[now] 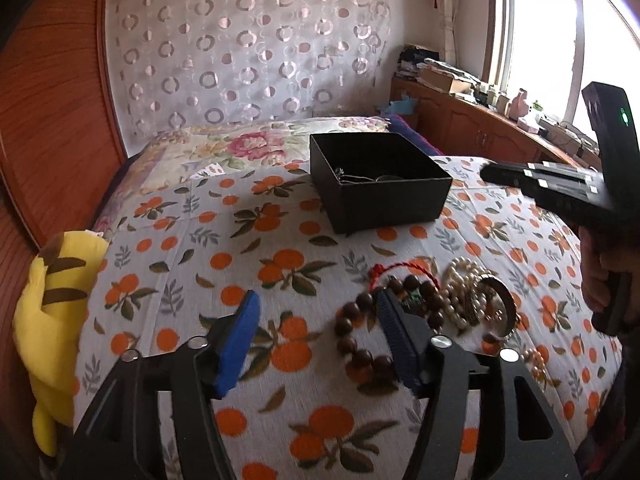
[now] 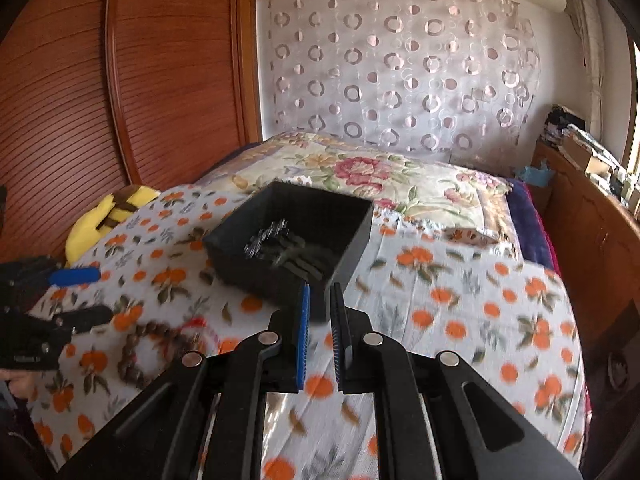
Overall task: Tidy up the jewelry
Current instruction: 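Grasp the brown wooden bead bracelet with left gripper while right gripper grasps the silver bangle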
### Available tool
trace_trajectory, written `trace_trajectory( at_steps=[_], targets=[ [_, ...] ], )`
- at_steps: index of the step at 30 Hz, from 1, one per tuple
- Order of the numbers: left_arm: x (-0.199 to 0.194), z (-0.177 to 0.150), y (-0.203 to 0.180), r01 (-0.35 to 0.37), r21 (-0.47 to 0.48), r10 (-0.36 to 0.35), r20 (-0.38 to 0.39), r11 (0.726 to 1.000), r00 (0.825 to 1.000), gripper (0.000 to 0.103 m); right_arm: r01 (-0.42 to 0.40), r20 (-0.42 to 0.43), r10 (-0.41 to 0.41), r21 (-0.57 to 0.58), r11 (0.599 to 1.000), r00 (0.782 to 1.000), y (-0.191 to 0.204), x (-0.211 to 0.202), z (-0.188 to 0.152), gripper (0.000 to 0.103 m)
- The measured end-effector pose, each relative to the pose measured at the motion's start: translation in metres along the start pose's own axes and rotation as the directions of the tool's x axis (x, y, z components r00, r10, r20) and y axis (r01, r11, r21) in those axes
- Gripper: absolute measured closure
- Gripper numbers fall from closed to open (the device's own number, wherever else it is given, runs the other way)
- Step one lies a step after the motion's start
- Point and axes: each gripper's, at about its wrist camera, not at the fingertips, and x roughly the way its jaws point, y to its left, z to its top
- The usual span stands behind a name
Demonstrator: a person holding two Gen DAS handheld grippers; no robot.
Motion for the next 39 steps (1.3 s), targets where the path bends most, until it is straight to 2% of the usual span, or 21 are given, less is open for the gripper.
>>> trace_trajectory(
  at_steps=[4,11,23,26,28,39],
  targets=[
    [-0.006,-0.006,-0.003,-0.006,0.004,0.006,0.003,1.0,1.0,0.035,-0.029,-0.027,0.029,0.012,1.0,0.999,0.006,-0.006,-0.025,0.083],
    [-0.008,-0.014,-0.003,-0.008,-0.002,0.008,-0.015,1.0,1.0,0.03,-0.084,-0.087,0.083,0.001,0.996,0.993,0.021,-0.01,-0.053,0.083],
    [0.002,-0.022,-0.004,-0.001,-0.007,0.001,-0.048,1.0,0.999,0.029,-0.137,-0.172,0.125,-0.06,0.989,0.977,0.035,0.009,-0.058,0.084],
    [0.003,-0.023,-0.003,0.0,-0.008,0.0,-0.048,1.0,0.999,0.029,-0.146,-0.168,0.131,-0.078,0.986,0.977,0.037,0.007,-0.057,0.098],
    [0.005,-0.024,-0.003,0.004,-0.012,-0.004,-0.05,1.0,0.999,0.029,-0.16,-0.152,0.146,-0.081,0.984,0.978,0.037,0.004,-0.057,0.098],
    [0.011,-0.026,-0.005,0.026,-0.018,-0.027,-0.062,1.0,0.998,0.029,-0.096,-0.049,0.094,-0.048,0.994,0.994,0.023,-0.02,-0.051,0.098]
  ],
)
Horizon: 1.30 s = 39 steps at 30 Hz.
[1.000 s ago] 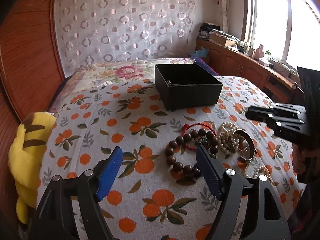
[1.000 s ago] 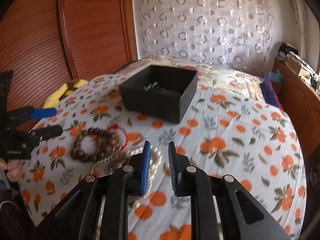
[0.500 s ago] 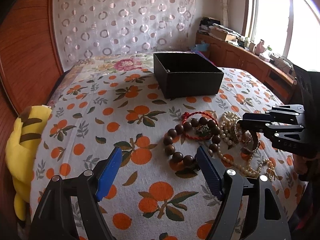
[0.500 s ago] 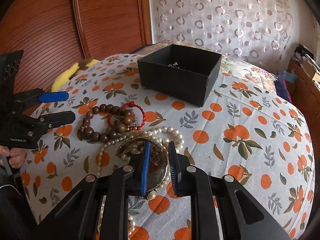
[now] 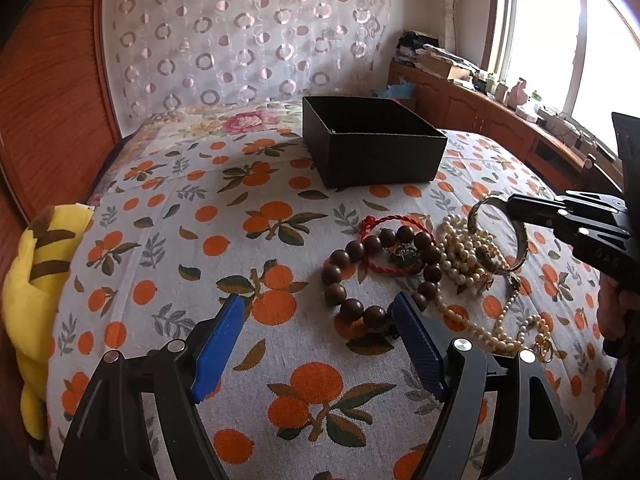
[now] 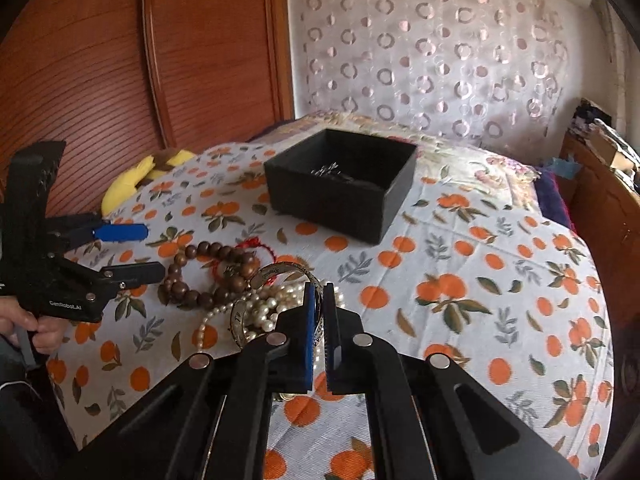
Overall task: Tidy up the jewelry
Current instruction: 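Grasp the brown wooden bead bracelet with left gripper while right gripper grasps the silver bangle, then drop the bead bracelet into the black box with left gripper while right gripper places the silver bangle there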
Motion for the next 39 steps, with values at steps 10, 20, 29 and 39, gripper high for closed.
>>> trace_trajectory(
  at_steps=[10,20,29,39],
  targets=[
    [0.022,0.018,-0.004,0.007,0.014,-0.006,-0.071,1.0,0.997,0.049,0.033,-0.006,-0.032,0.039,0.999,0.999,-0.011,-0.005,-0.013,0.098],
    [0.034,0.016,-0.006,-0.025,0.057,0.029,-0.087,0.998,0.996,0.073,0.033,0.0,-0.033,0.047,0.998,0.999,-0.011,-0.005,-0.015,0.098],
    [0.034,0.017,-0.006,-0.02,0.055,0.024,-0.083,0.998,0.996,0.087,0.037,-0.004,-0.037,0.043,0.998,0.999,-0.011,-0.003,-0.015,0.098],
    [0.015,0.023,-0.005,-0.01,0.029,0.01,-0.02,1.0,1.0,0.091,0.038,0.0,-0.038,0.051,0.998,0.999,-0.012,-0.002,-0.017,0.098]
  ],
)
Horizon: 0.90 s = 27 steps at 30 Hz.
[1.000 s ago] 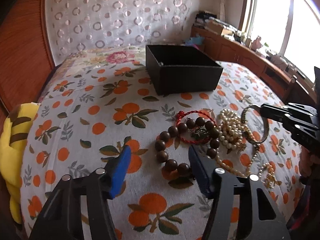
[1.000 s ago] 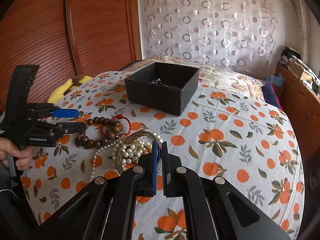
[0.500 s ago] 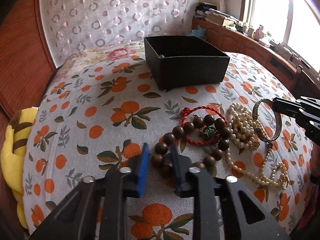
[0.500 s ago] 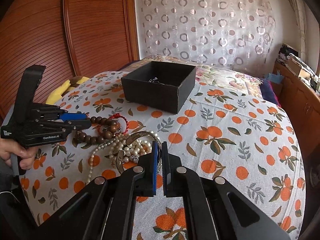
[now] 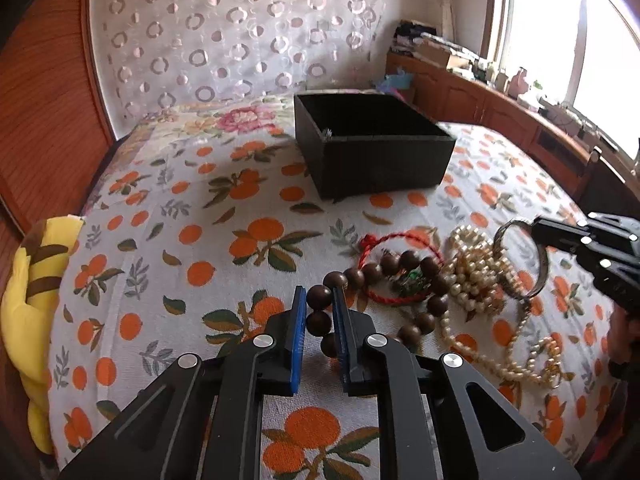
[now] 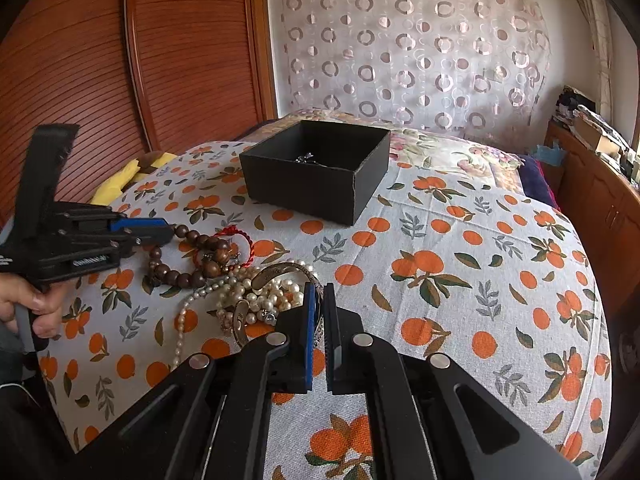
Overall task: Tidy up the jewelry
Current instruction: 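Drop the bead bracelet into the black box with left gripper while right gripper places the silver bangle there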
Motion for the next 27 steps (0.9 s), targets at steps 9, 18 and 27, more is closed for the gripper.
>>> trace_trajectory(
  at_steps=[9,18,27],
  targets=[
    [-0.036,0.011,-0.01,0.014,0.006,-0.015,0.106,1.0,0.994,0.091,0.007,-0.001,-0.007,-0.014,1.0,1.0,0.0,0.001,-0.001,0.098],
    [-0.061,0.033,-0.016,0.024,0.031,-0.03,0.192,0.999,0.981,0.091,0.02,0.035,-0.018,-0.04,0.999,0.999,0.002,-0.013,0.022,0.098],
    [-0.074,0.06,-0.011,0.003,0.037,-0.012,0.249,0.999,0.968,0.091,0.04,0.093,-0.034,-0.058,0.998,0.995,0.001,-0.024,0.058,0.098]
  ],
)
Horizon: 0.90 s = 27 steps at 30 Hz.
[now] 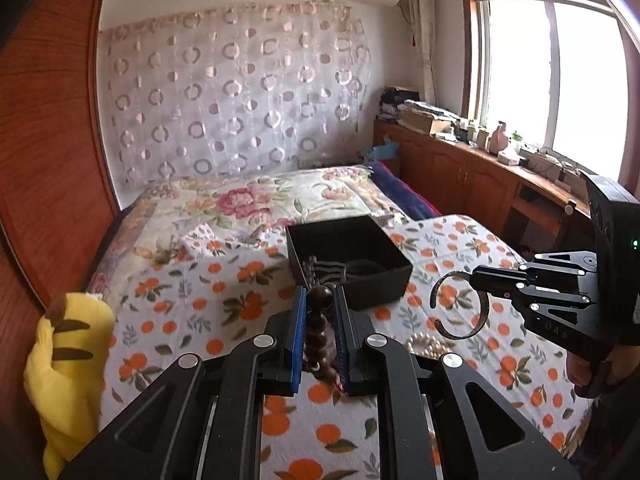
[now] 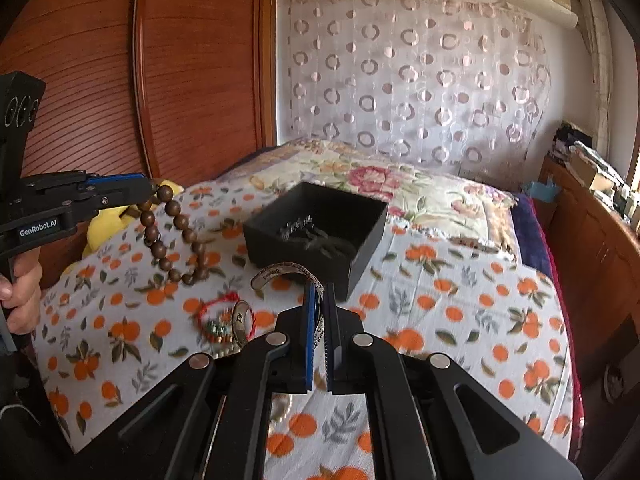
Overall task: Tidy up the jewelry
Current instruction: 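Drop the bead bracelet into the black box with left gripper while right gripper places the silver bangle there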
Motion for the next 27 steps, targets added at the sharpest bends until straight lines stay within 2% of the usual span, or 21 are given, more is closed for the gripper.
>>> trace_trajectory(
  at_steps=[9,16,27],
  targets=[
    [0.011,0.026,0.01,-0.029,-0.005,0.029,0.023,1.0,0.999,0.091,0.03,0.037,-0.03,0.006,1.0,0.999,-0.012,0.015,0.039,0.098],
    [0.029,0.041,0.016,-0.037,0.002,0.037,0.027,0.999,0.999,0.091,0.066,0.026,-0.066,0.021,0.998,0.997,-0.03,0.049,0.063,0.098],
    [0.056,0.059,0.013,-0.04,0.015,0.04,0.011,0.999,0.999,0.091,0.054,-0.077,-0.051,0.037,0.998,0.996,-0.039,0.121,0.067,0.098]
  ],
)
